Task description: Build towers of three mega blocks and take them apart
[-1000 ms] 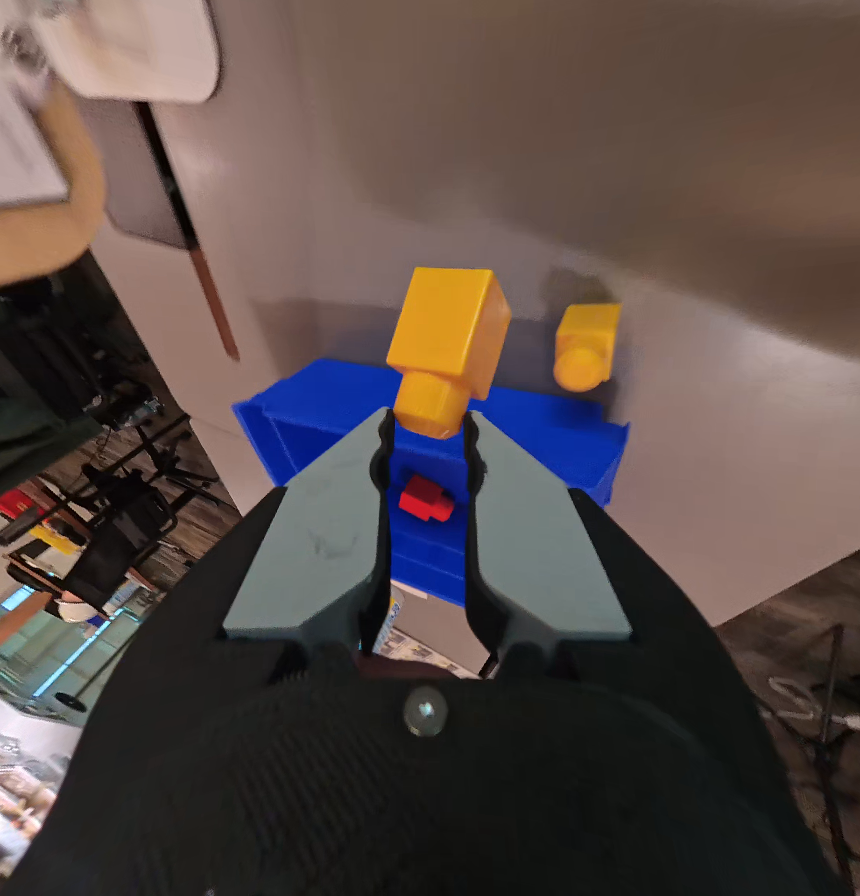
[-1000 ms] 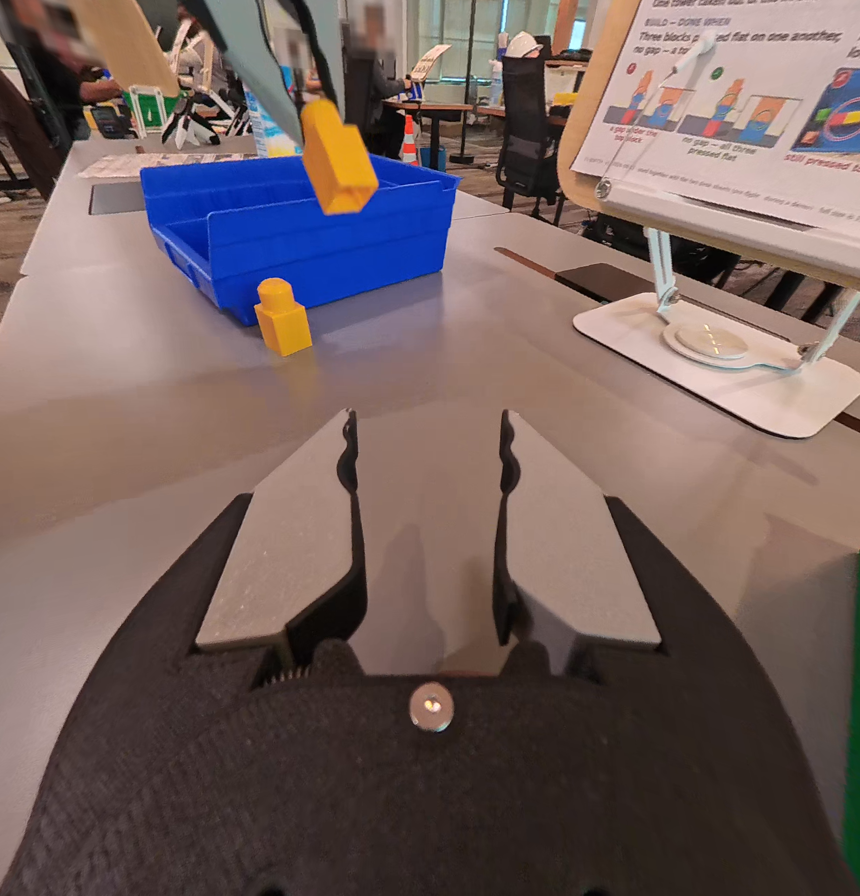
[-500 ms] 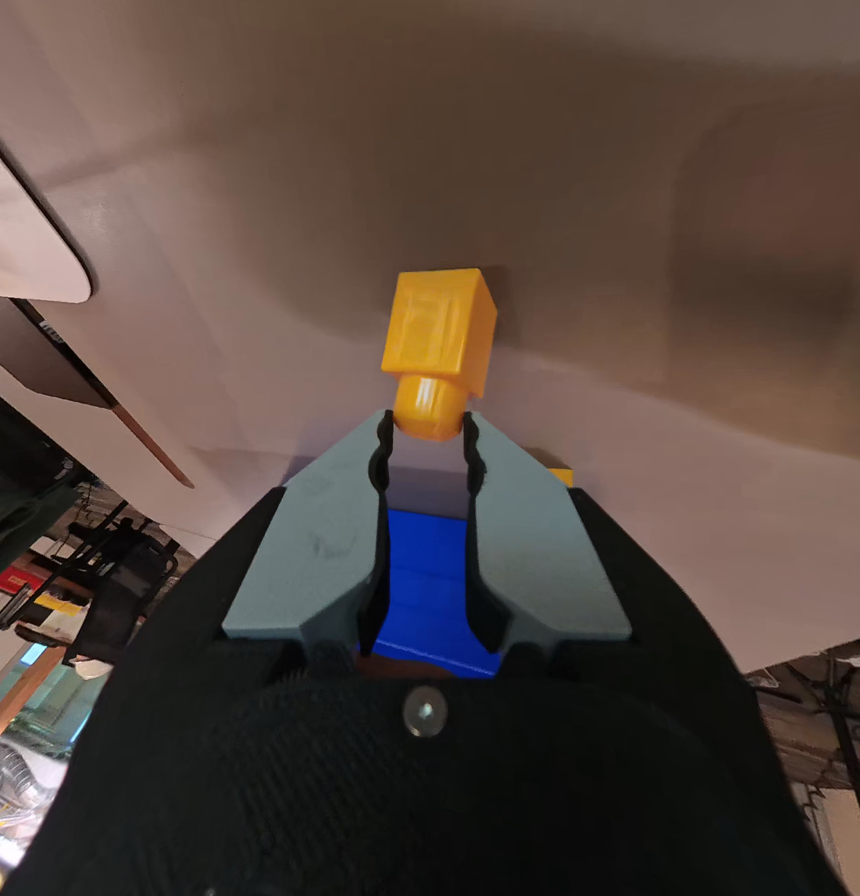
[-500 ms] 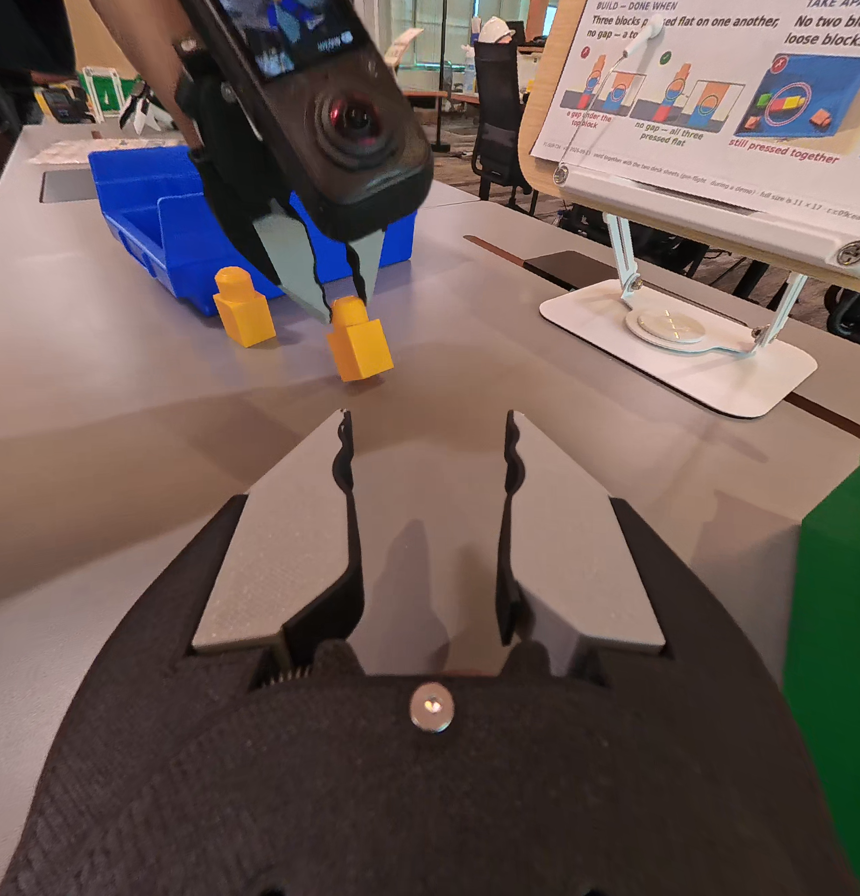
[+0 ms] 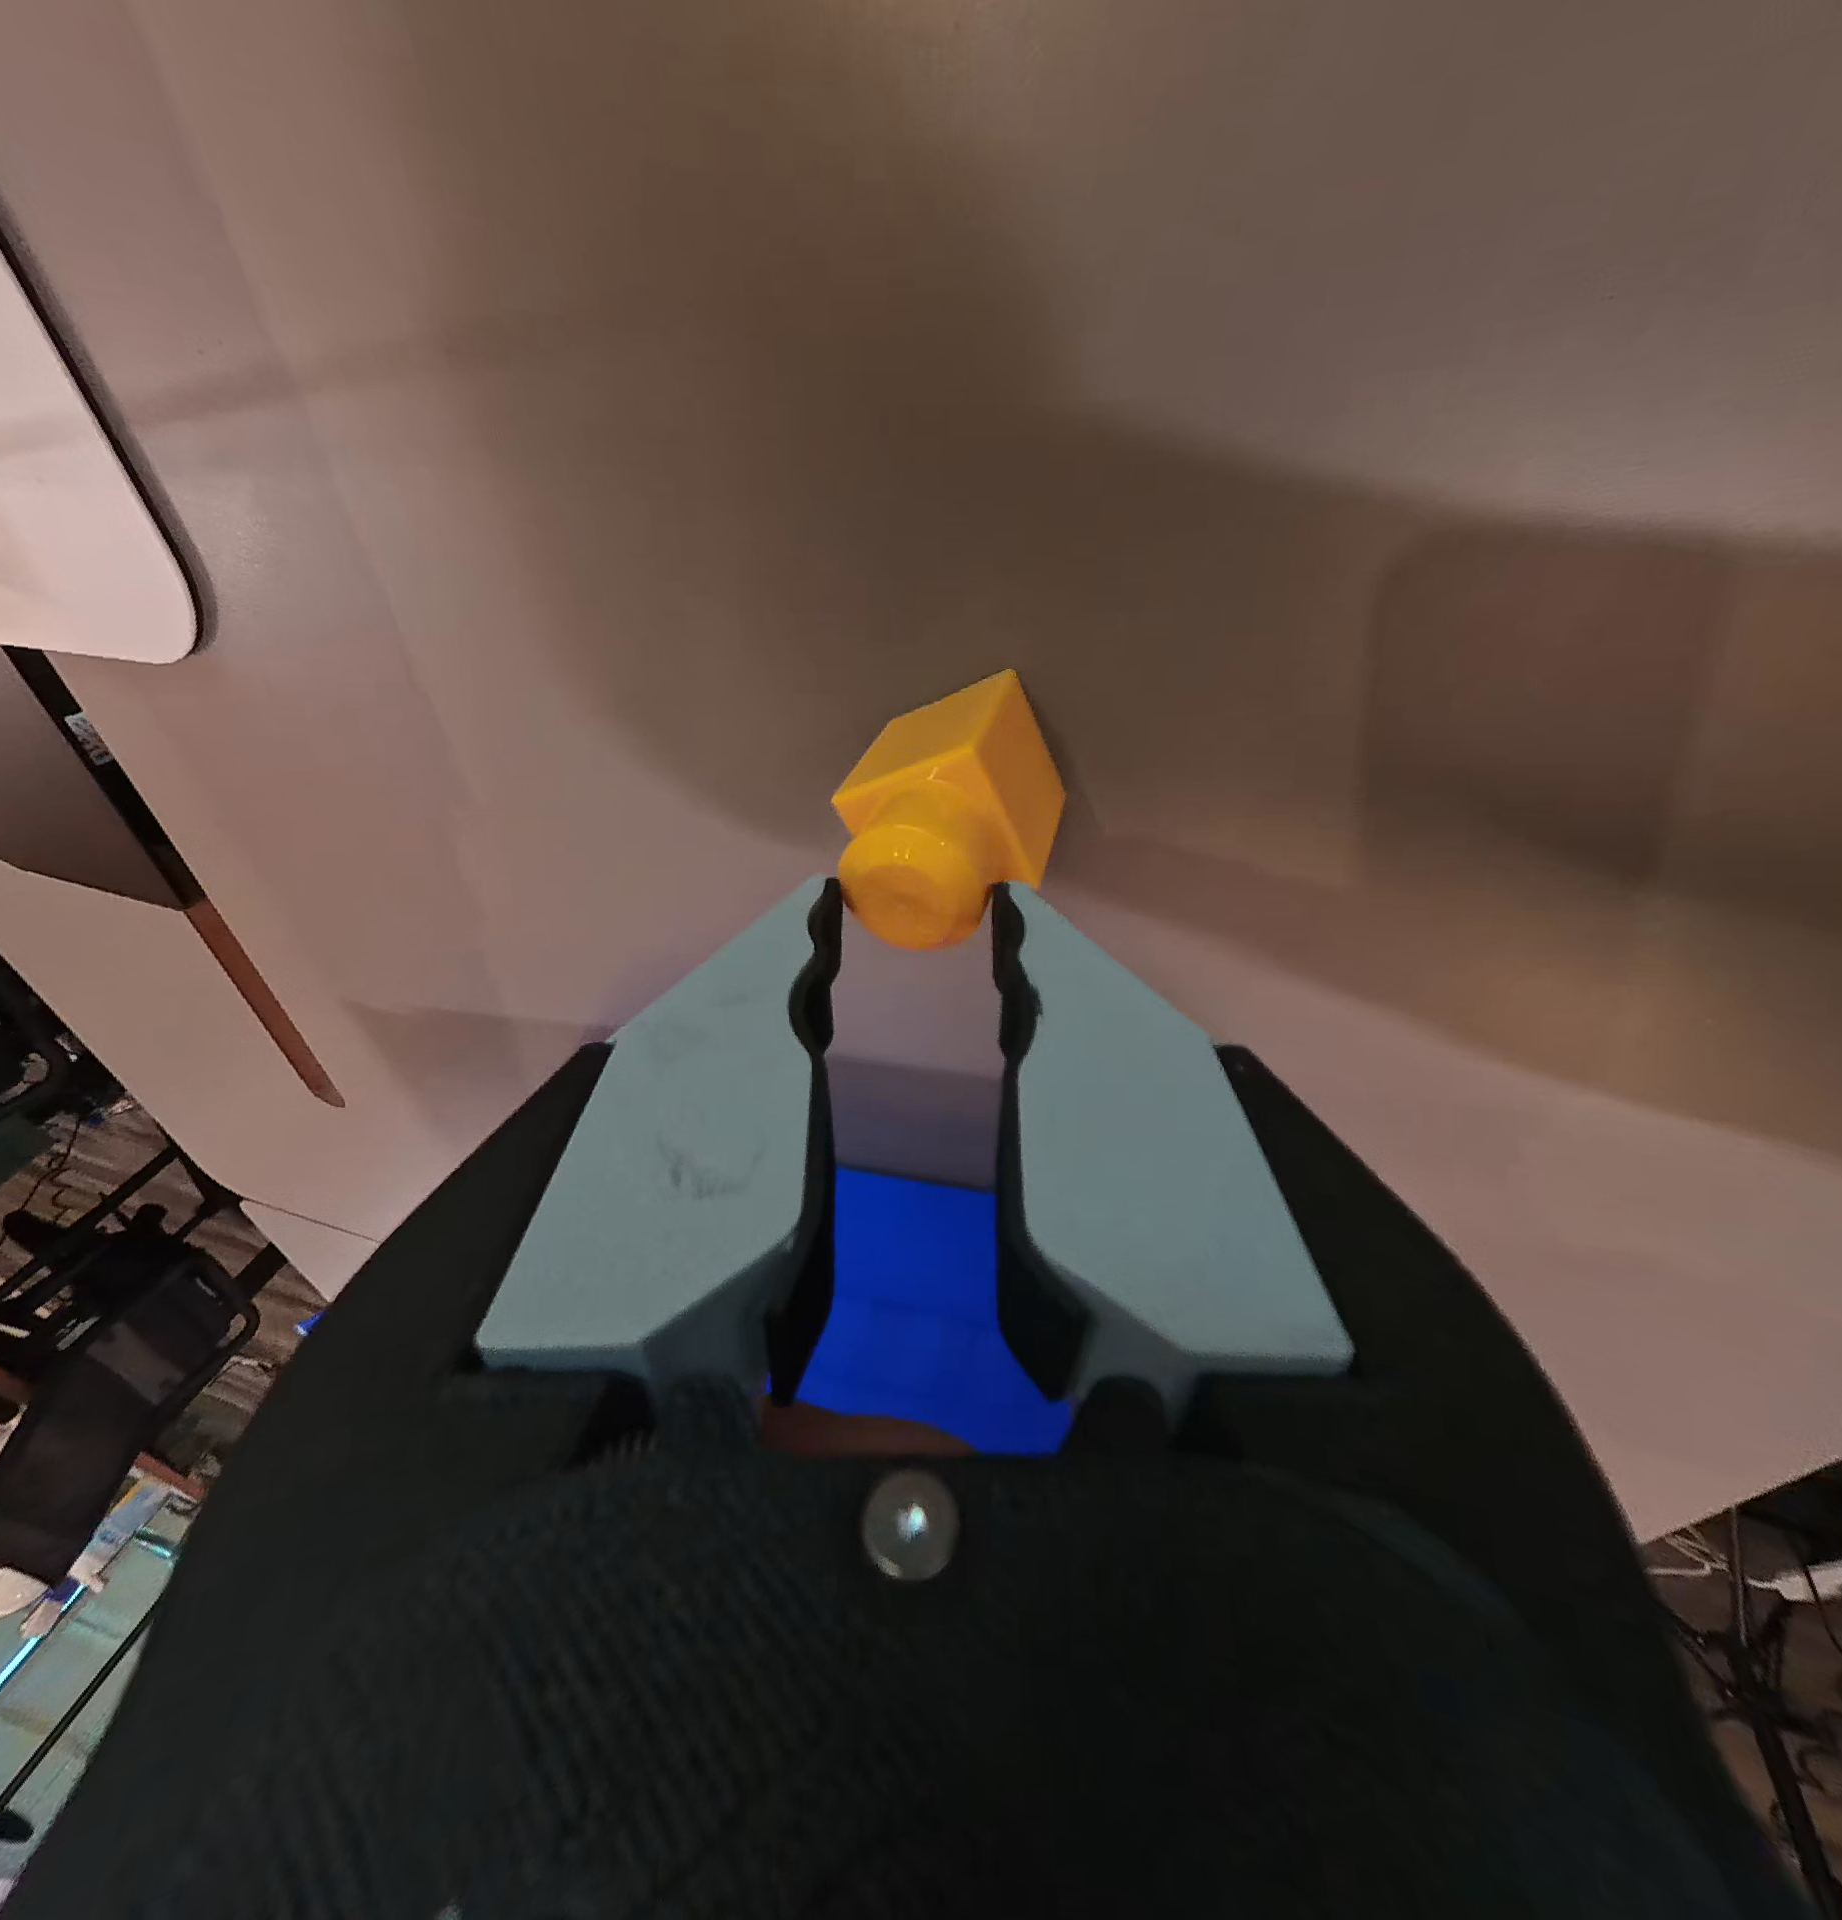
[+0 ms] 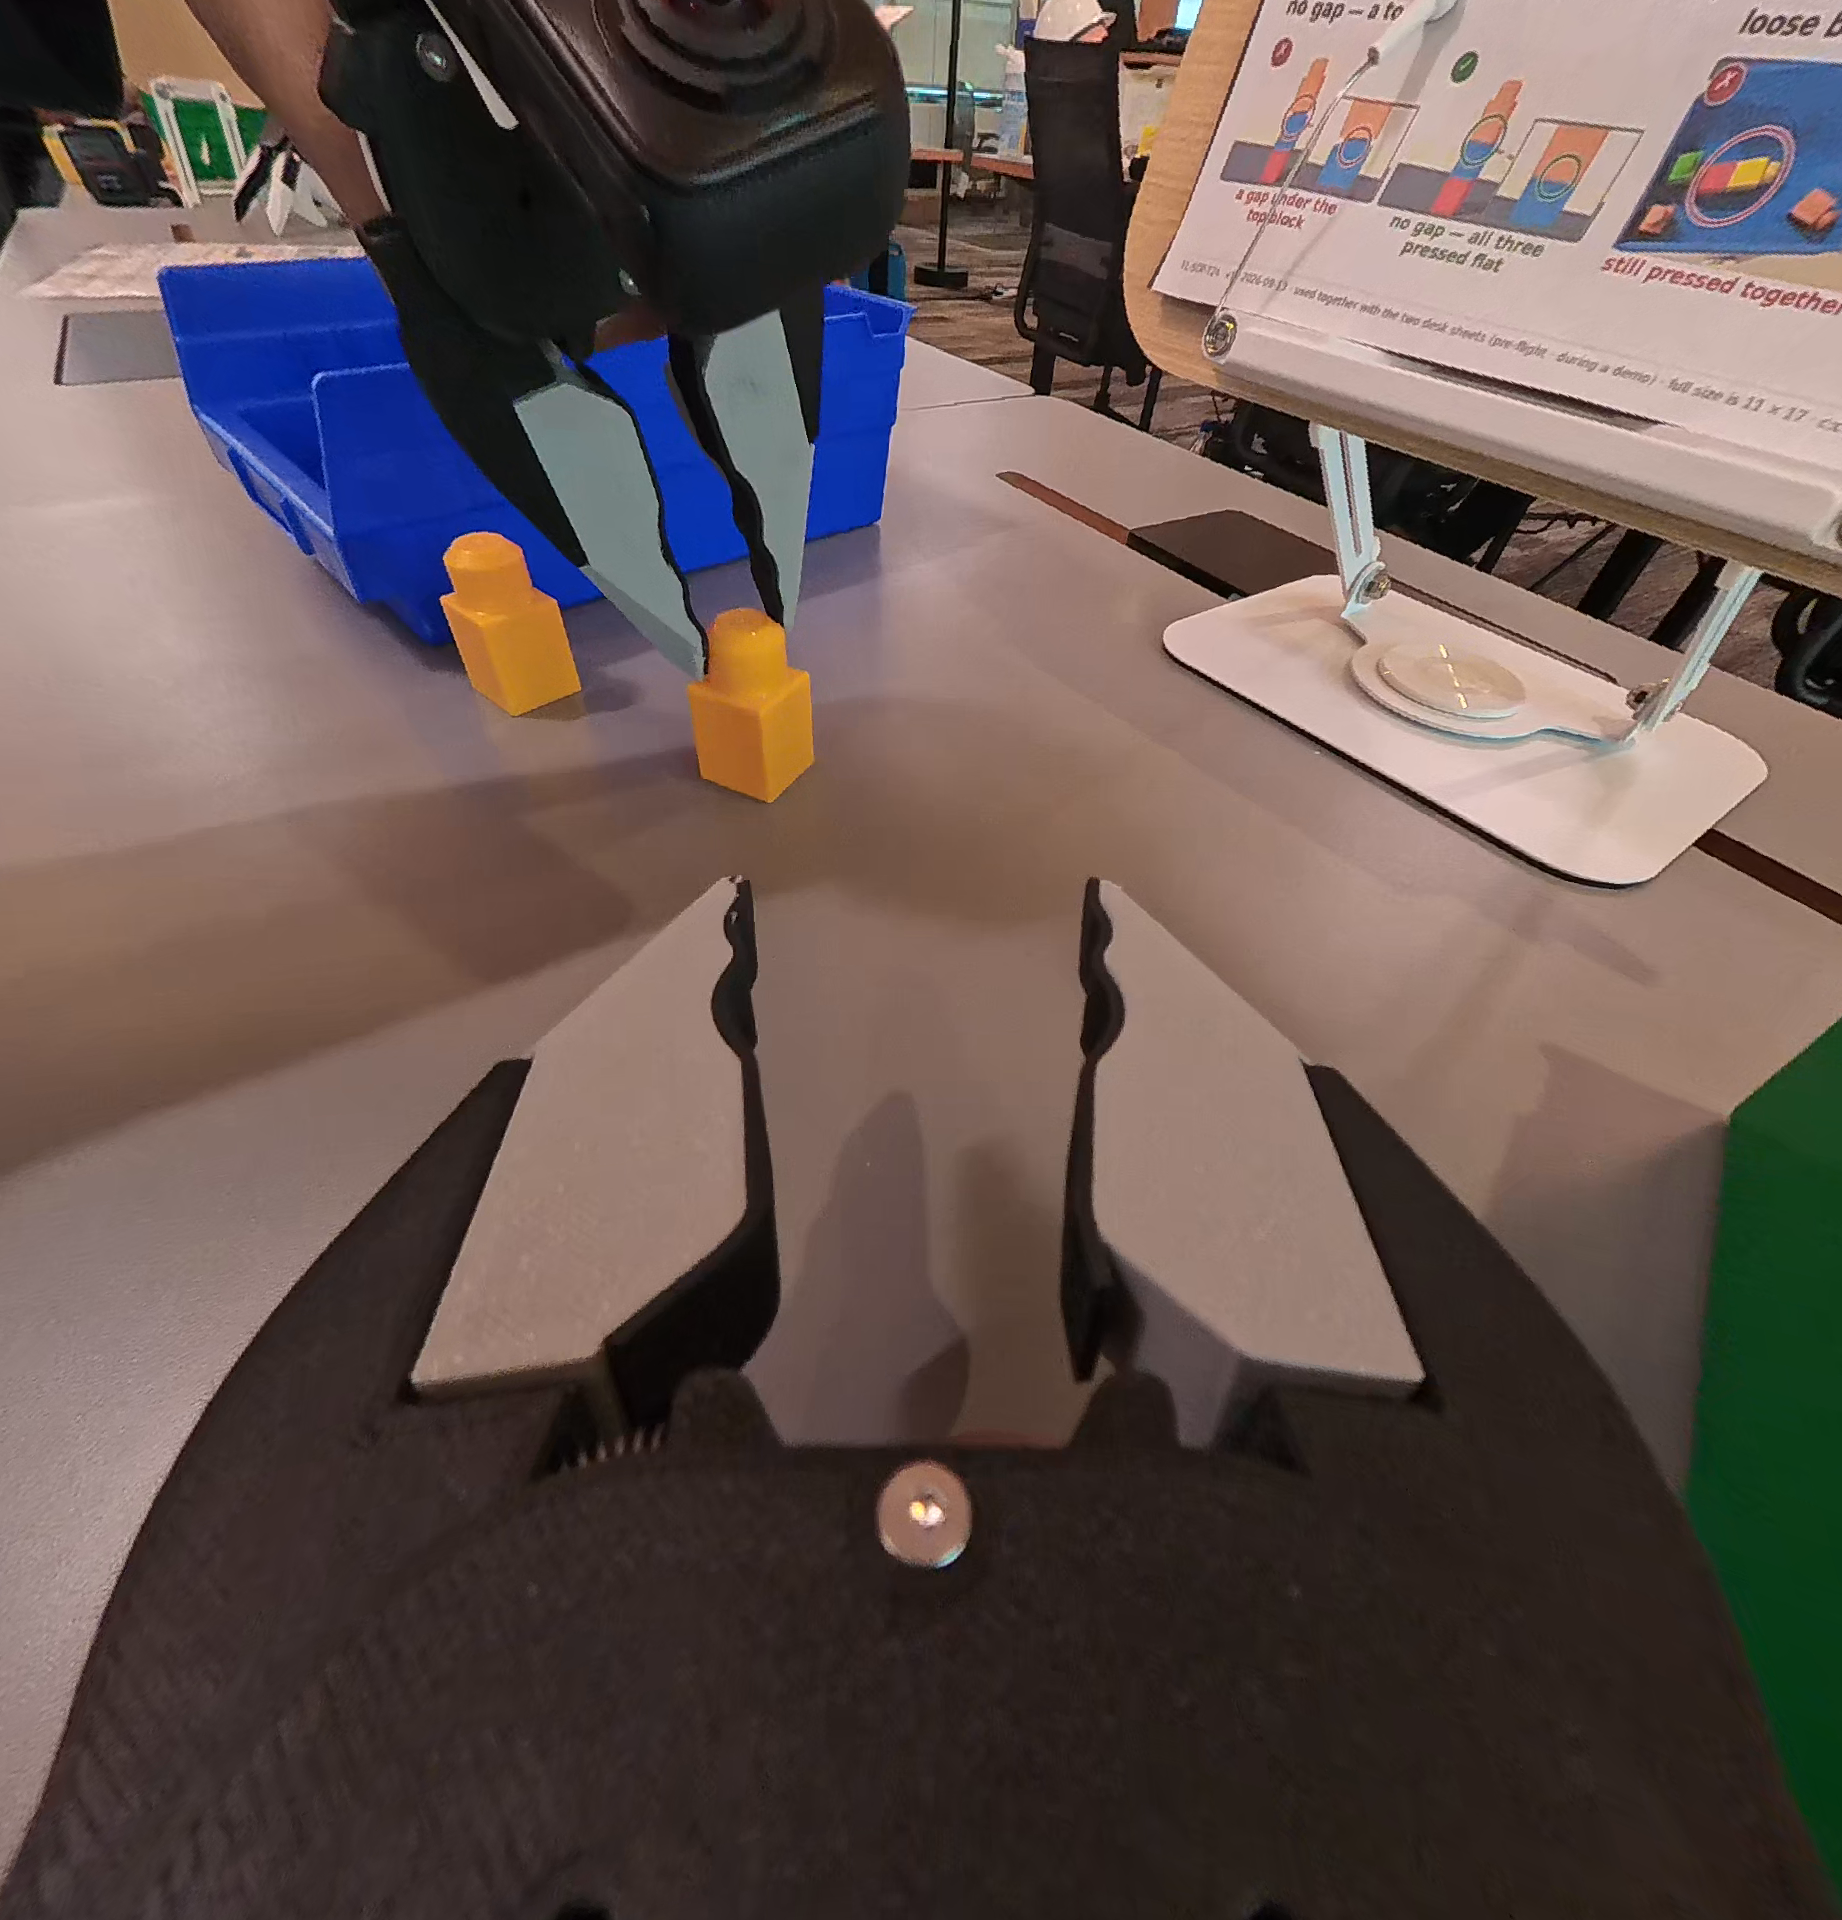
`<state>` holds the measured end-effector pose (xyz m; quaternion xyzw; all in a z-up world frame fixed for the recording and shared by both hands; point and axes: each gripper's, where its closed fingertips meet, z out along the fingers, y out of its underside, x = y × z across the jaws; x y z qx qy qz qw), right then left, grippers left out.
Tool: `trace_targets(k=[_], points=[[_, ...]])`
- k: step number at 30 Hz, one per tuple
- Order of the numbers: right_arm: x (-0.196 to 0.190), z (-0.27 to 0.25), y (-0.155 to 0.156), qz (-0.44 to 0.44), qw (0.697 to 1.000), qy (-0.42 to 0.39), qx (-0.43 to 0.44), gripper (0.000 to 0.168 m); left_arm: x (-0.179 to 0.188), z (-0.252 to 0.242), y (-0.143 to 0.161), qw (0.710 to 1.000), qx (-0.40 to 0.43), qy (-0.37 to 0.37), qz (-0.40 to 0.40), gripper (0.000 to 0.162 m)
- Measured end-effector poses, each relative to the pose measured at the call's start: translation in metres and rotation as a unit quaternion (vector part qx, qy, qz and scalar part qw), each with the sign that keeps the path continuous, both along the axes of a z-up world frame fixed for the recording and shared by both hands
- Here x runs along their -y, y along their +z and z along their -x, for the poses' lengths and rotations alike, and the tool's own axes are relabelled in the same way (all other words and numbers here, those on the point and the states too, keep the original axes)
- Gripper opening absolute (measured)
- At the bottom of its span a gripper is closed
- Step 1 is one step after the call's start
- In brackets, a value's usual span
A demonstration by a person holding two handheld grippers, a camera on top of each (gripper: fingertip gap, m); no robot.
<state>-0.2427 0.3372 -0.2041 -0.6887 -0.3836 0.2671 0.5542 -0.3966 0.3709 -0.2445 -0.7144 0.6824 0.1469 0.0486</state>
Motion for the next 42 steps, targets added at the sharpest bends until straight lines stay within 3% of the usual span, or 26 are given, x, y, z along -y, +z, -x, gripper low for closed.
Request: trace_targets(k=[7, 15, 24, 32, 37, 39, 40, 42], points=[[-0.001, -0.001, 0.000, 0.007, 1.000, 0.001, -0.006, 0.061, 0.008, 0.000, 0.005, 1.000, 0.009, -0.011, 0.018, 0.027], [0.011, 0.012, -0.001, 0.012, 0.999, 0.041, -0.009, 0.064, 0.017, 0.034, 0.035, 1.000, -0.006, 0.003, 0.006, 0.027], [0.053, 0.096, -0.012, 0.039, 0.987, 0.158, 0.013, 0.070, 0.041, 0.071, 0.072, 0.999, 0.037, 0.003, -0.030, 0.027], [0.069, 0.154, 0.008, 0.064, 0.971, 0.220, -0.065, 0.071, 0.089, 0.038, 0.066, 0.991, 0.104, -0.083, 0.020, 0.027], [0.075, 0.162, 0.009, 0.061, 0.966, 0.243, -0.068, 0.066, 0.104, 0.021, 0.061, 0.987, 0.100, -0.120, 0.029, 0.027], [0.078, 0.162, 0.011, 0.056, 0.964, 0.251, -0.068, 0.055, 0.106, 0.010, 0.061, 0.984, 0.115, -0.135, 0.027, 0.027], [0.080, 0.161, 0.009, 0.054, 0.964, 0.254, -0.059, 0.041, 0.108, 0.004, 0.061, 0.982, 0.125, -0.139, 0.033, 0.027], [0.078, 0.158, 0.004, 0.052, 0.965, 0.254, -0.043, 0.037, 0.111, -0.006, 0.059, 0.978, 0.147, -0.143, 0.040, 0.027]])
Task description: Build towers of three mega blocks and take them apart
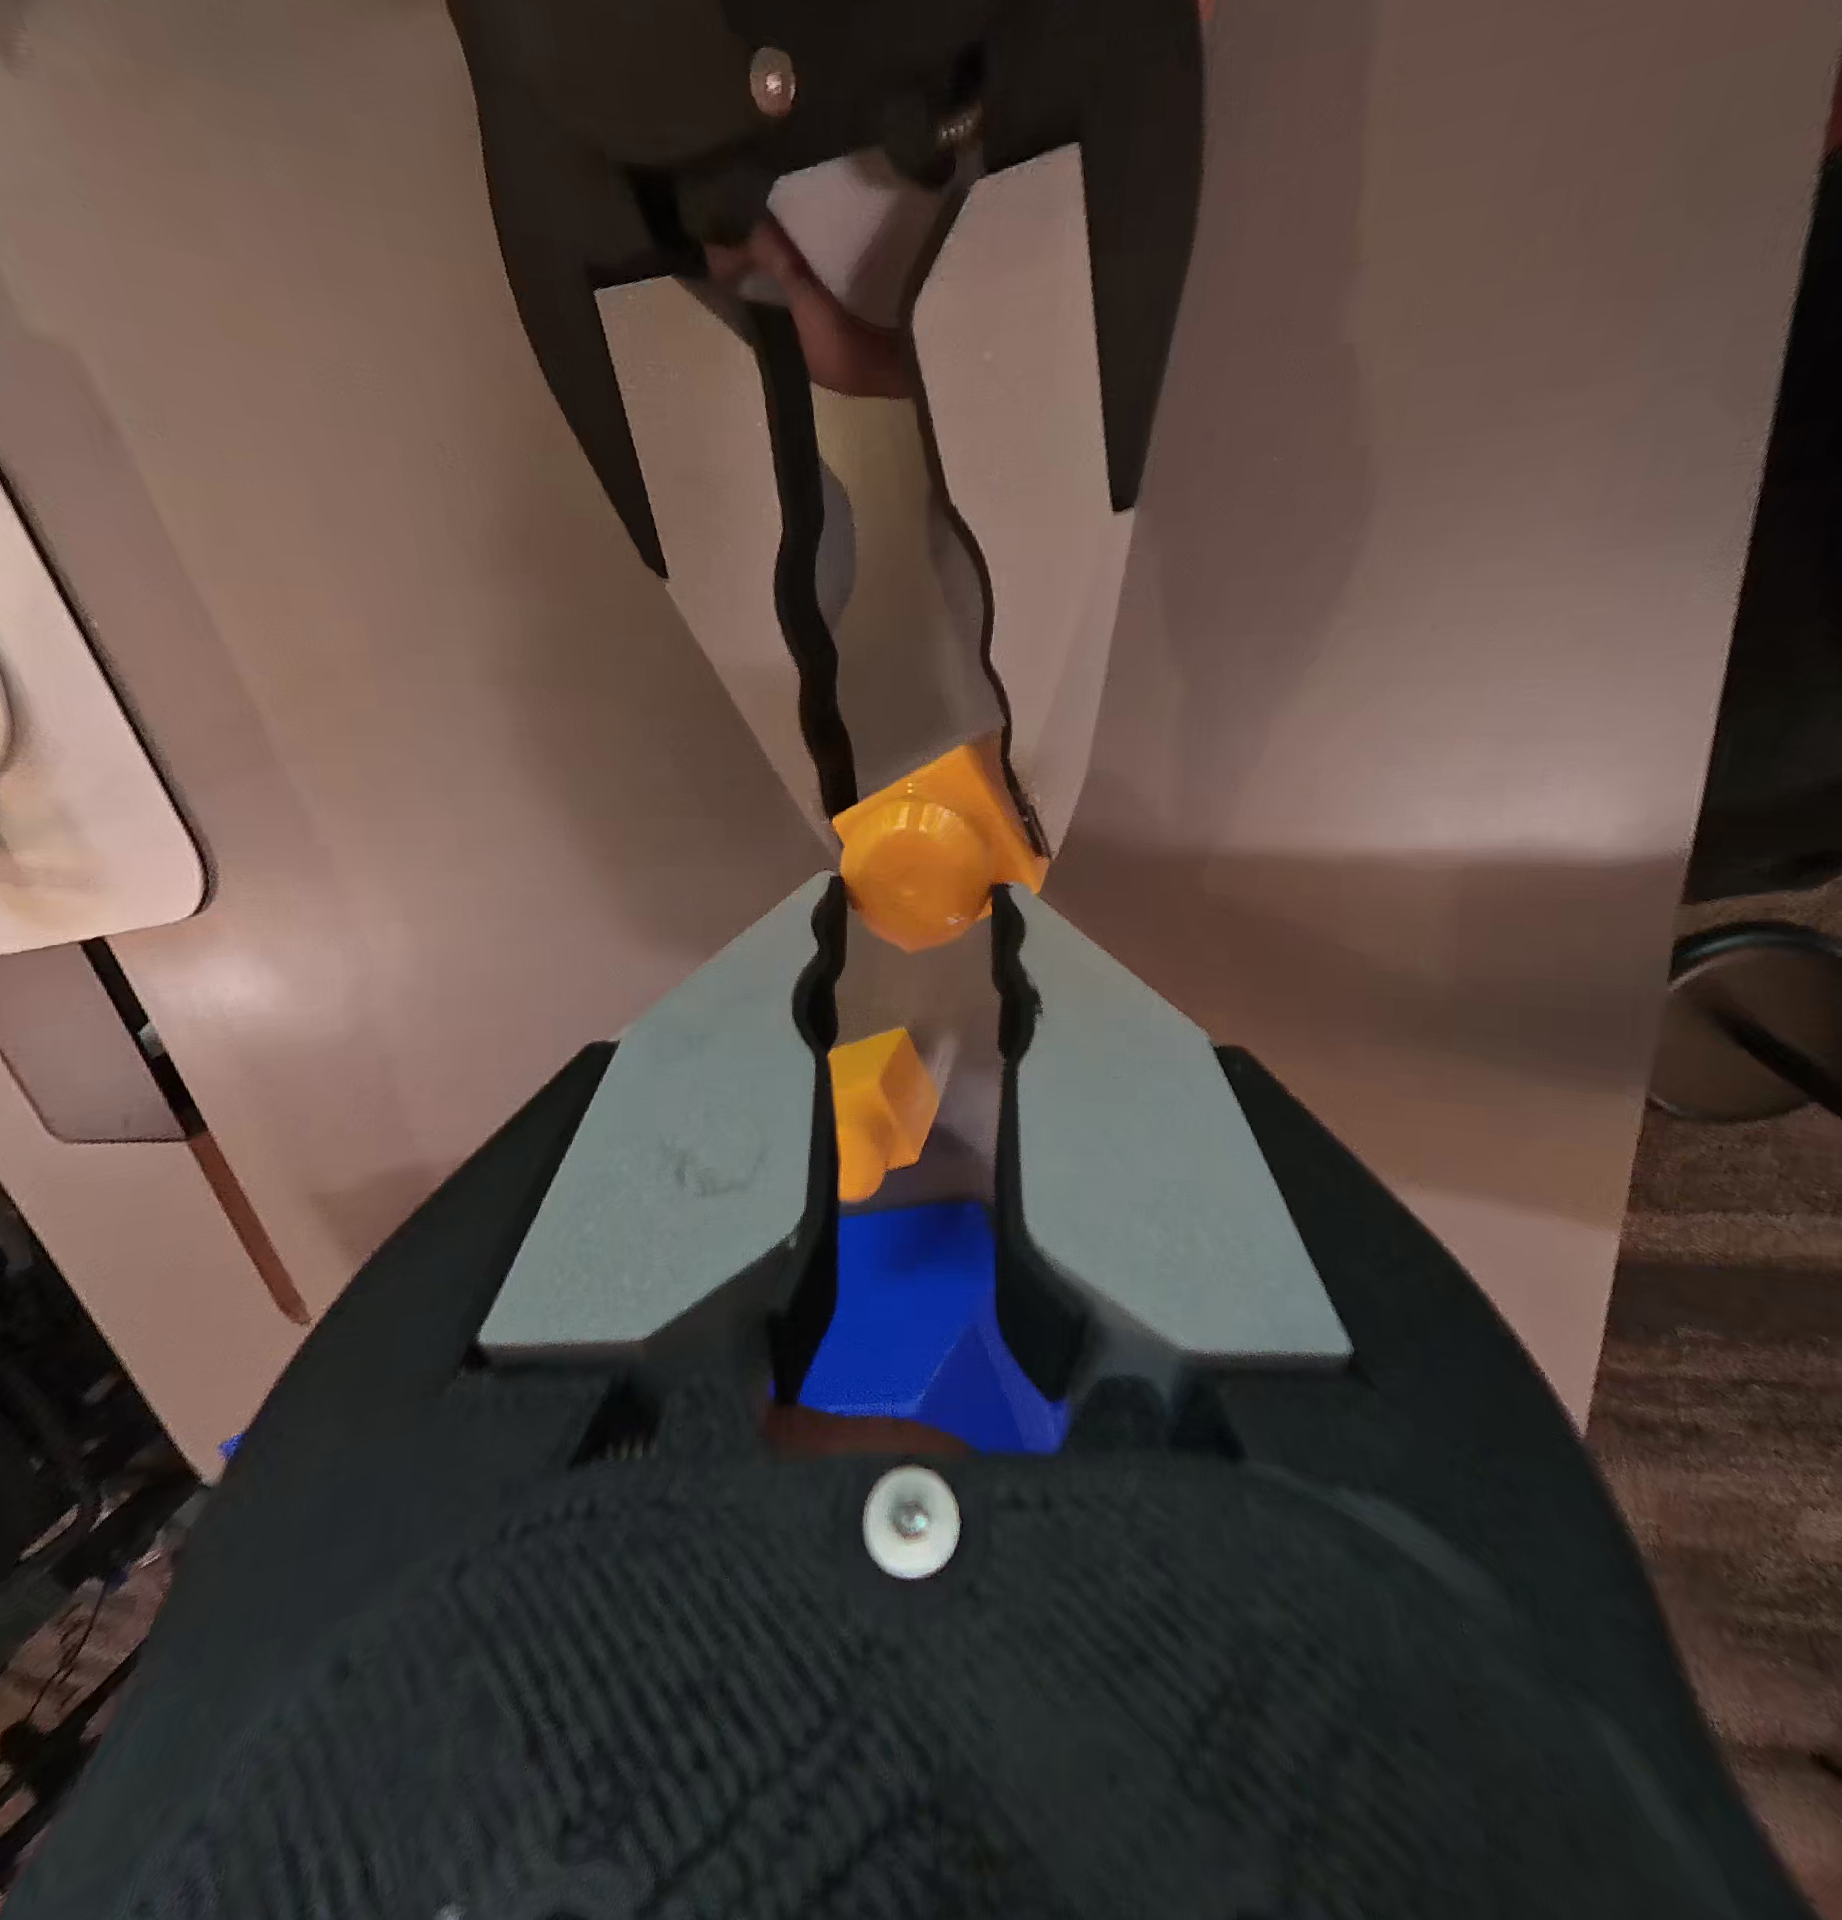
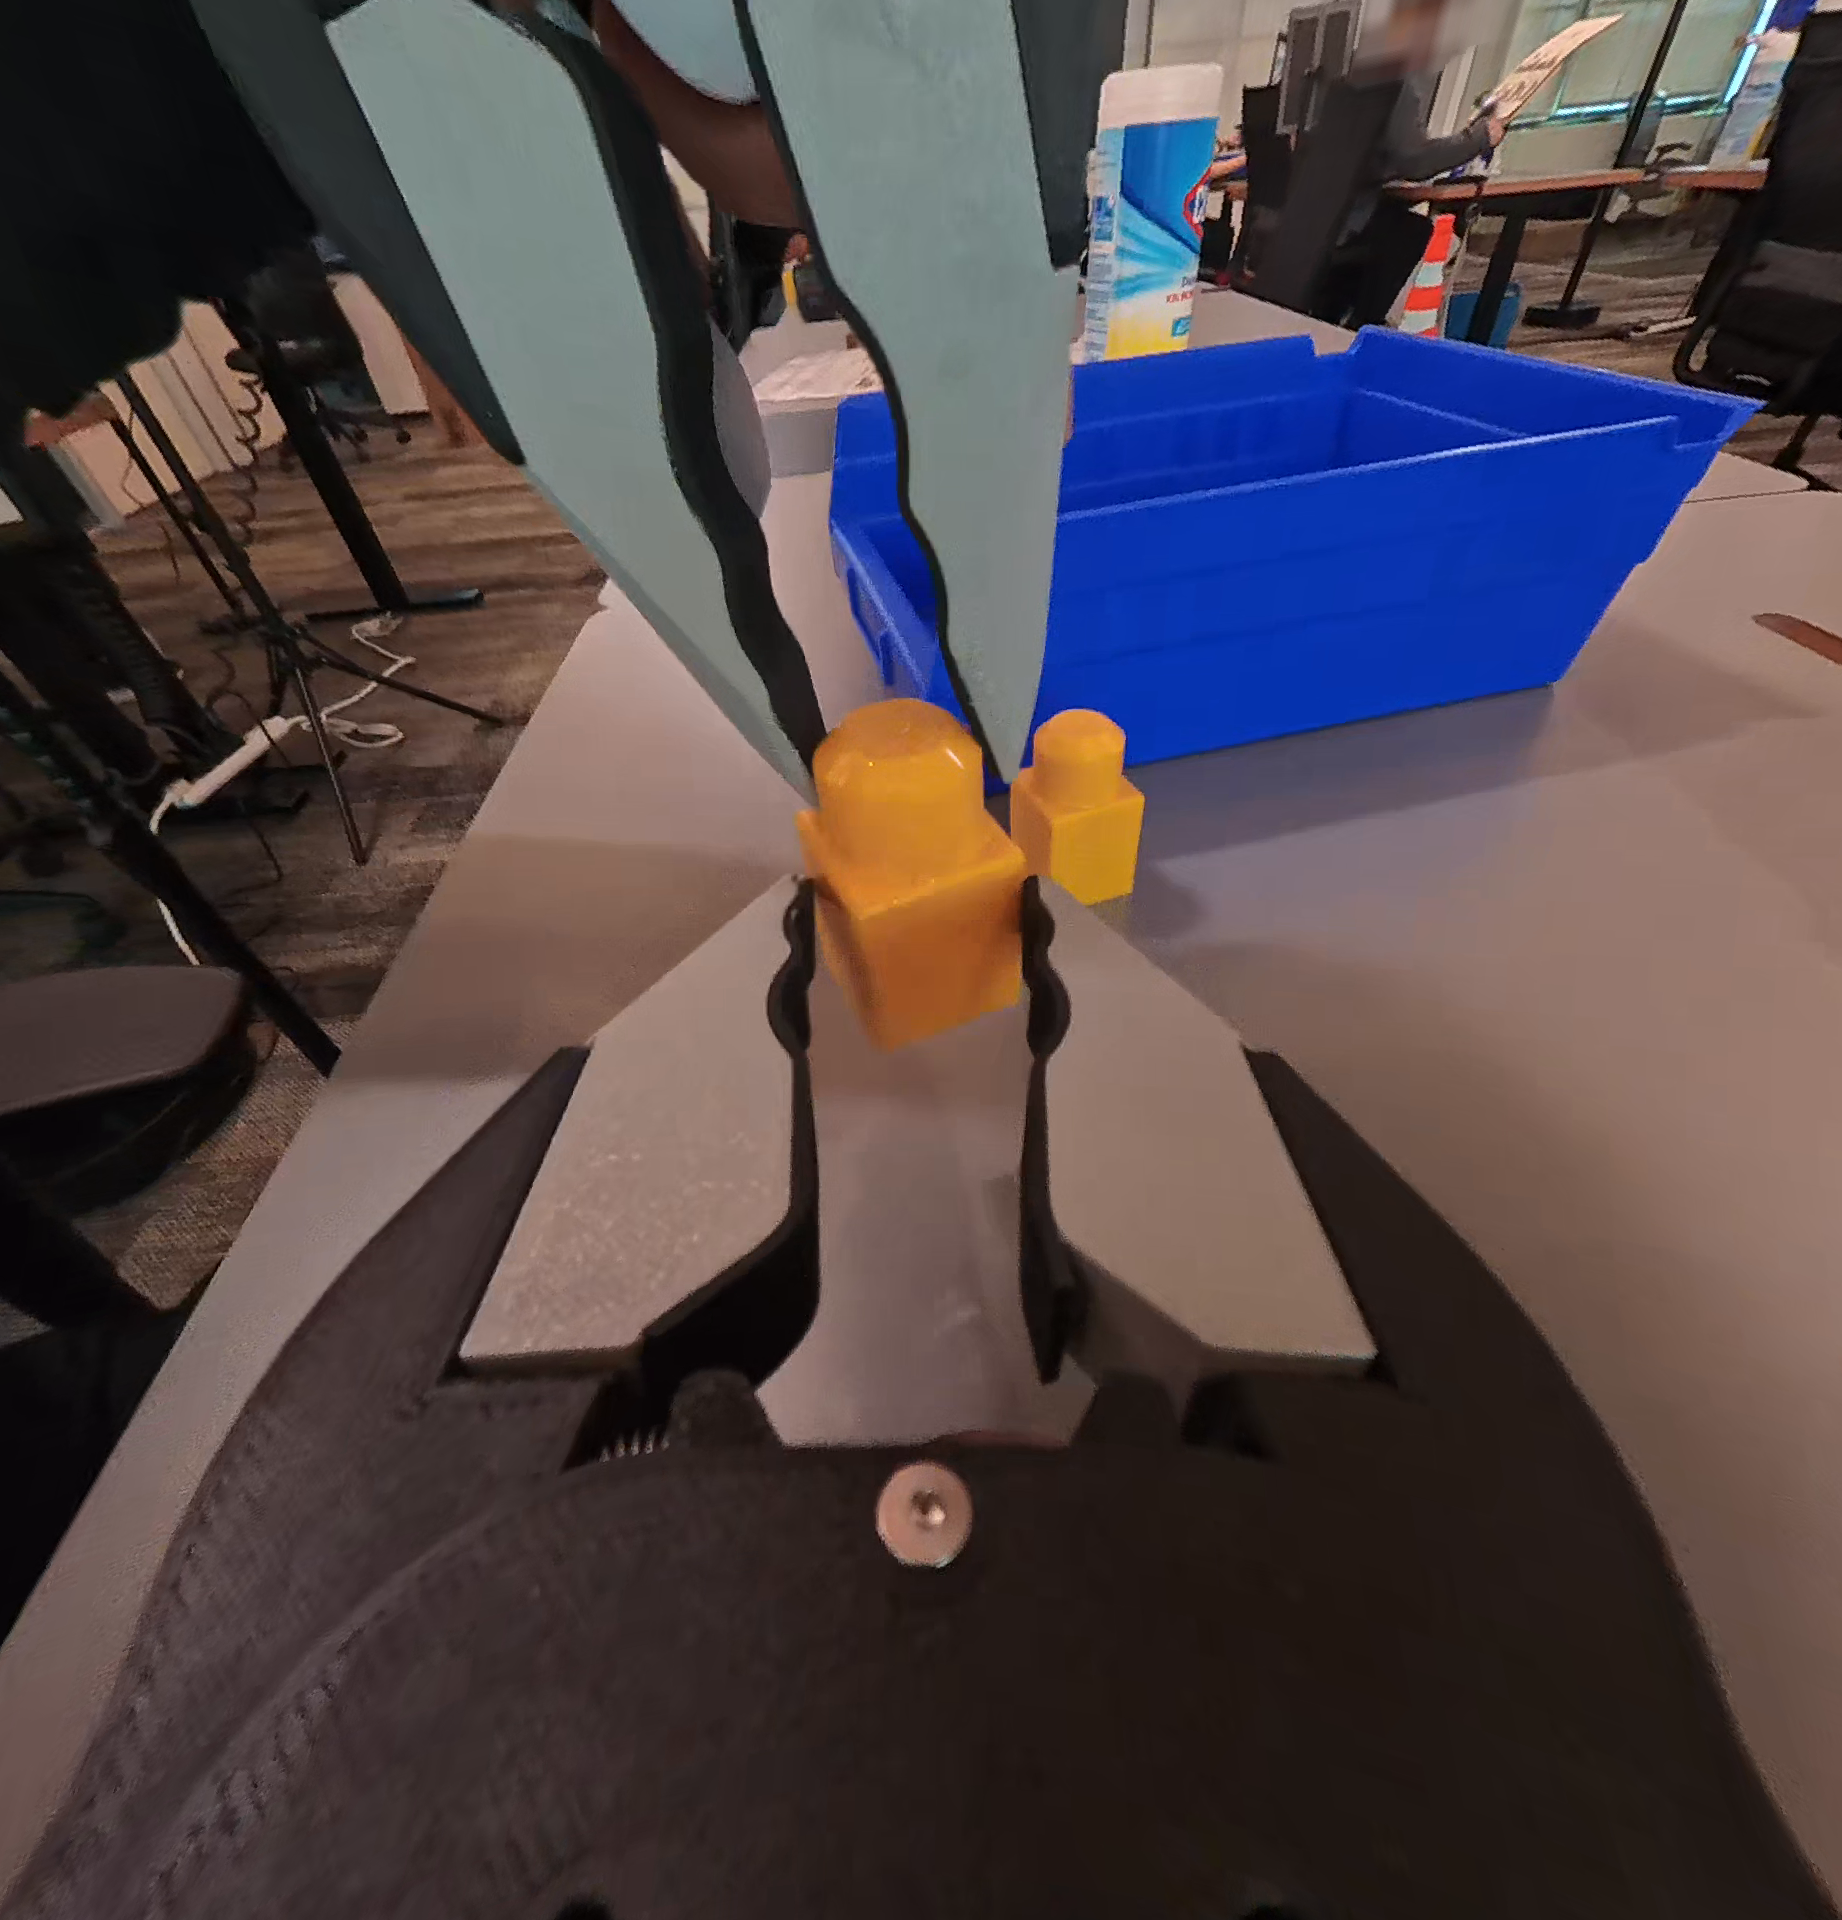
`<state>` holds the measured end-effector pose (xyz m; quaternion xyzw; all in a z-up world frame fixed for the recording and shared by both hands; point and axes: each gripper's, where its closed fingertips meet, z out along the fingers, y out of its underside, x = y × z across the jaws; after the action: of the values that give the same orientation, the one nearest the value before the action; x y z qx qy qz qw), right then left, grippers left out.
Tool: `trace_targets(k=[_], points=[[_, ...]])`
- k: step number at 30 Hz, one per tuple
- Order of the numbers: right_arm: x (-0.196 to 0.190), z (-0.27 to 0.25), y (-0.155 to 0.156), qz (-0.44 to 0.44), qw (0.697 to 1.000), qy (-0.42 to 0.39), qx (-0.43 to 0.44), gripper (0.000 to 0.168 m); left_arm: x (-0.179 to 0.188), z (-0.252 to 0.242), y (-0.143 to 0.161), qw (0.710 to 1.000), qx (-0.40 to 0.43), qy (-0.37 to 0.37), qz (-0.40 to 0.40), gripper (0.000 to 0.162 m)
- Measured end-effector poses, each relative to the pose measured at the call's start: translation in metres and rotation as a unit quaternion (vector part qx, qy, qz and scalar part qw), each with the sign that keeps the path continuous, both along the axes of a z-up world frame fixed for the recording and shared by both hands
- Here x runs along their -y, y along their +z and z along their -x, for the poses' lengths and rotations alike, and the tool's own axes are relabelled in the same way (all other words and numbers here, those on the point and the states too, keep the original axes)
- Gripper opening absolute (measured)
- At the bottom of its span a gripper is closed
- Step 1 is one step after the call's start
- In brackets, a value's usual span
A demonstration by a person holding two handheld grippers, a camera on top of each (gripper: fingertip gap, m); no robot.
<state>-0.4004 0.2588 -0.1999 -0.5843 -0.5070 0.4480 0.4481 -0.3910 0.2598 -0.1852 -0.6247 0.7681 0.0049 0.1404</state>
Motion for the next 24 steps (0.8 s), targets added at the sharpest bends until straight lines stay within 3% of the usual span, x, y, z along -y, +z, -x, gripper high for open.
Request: trace_targets(k=[5, 7, 9, 15, 19, 24], points=[[-0.012, -0.021, -0.012, -0.001, 0.999, -0.013, 0.045, 0.035, -0.020, -0.007, -0.010, 0.995, 0.080, 0.055, -0.034, 0.026], [-0.021, -0.035, -0.016, 0.001, 0.998, -0.024, 0.056, 0.035, -0.035, -0.002, -0.011, 0.985, 0.125, 0.098, -0.065, 0.036], [-0.036, -0.048, -0.017, -0.003, 0.997, -0.051, 0.061, 0.035, -0.037, 0.010, -0.017, 0.979, 0.148, 0.136, -0.041, 0.041], [-0.057, -0.060, -0.023, 0.005, 0.994, -0.076, 0.075, 0.035, -0.068, 0.083, -0.035, 0.970, 0.010, 0.233, -0.069, 0.039], [-0.058, -0.061, -0.025, 0.002, 0.994, -0.077, 0.082, 0.035, -0.060, 0.099, -0.052, 0.965, -0.076, 0.250, -0.020, 0.046], [-0.058, -0.065, -0.033, 0.018, 0.992, -0.069, 0.107, 0.035, -0.056, 0.097, -0.061, 0.954, -0.118, 0.276, 0.011, 0.030]])
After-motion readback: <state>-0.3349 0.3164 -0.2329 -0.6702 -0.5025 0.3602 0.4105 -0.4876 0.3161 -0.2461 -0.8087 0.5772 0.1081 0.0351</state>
